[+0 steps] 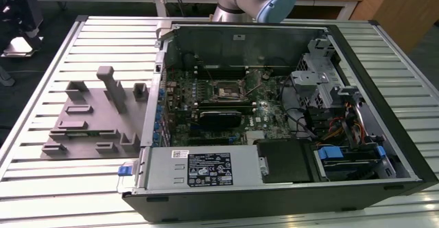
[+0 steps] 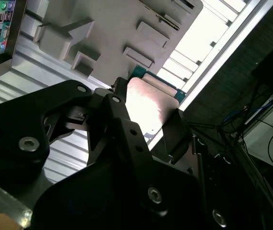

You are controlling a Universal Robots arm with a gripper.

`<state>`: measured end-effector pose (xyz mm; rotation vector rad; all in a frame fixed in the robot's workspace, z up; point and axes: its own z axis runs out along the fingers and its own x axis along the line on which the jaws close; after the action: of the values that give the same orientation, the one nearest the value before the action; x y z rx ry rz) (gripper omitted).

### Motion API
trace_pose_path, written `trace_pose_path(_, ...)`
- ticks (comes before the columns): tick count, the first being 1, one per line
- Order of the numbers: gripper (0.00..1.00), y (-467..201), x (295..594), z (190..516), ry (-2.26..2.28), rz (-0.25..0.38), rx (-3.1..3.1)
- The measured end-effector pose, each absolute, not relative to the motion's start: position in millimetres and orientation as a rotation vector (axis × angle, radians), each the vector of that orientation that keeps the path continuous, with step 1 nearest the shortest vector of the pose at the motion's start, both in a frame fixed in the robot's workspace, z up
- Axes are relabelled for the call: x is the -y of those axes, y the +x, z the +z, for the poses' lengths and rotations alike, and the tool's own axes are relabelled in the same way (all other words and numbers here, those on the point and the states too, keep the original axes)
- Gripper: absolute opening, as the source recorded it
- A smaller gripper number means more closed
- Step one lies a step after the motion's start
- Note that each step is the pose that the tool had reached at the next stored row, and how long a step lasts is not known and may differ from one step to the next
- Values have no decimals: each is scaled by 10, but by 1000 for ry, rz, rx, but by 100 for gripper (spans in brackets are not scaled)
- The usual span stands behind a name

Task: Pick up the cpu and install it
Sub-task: 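Pick up the cpu and move it towards the insertion slot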

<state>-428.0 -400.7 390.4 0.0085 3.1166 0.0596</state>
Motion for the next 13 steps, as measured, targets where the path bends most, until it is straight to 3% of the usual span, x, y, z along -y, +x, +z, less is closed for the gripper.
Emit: trace_pose_path(13, 54, -4110, 4007, 3904, 8, 60, -3116)
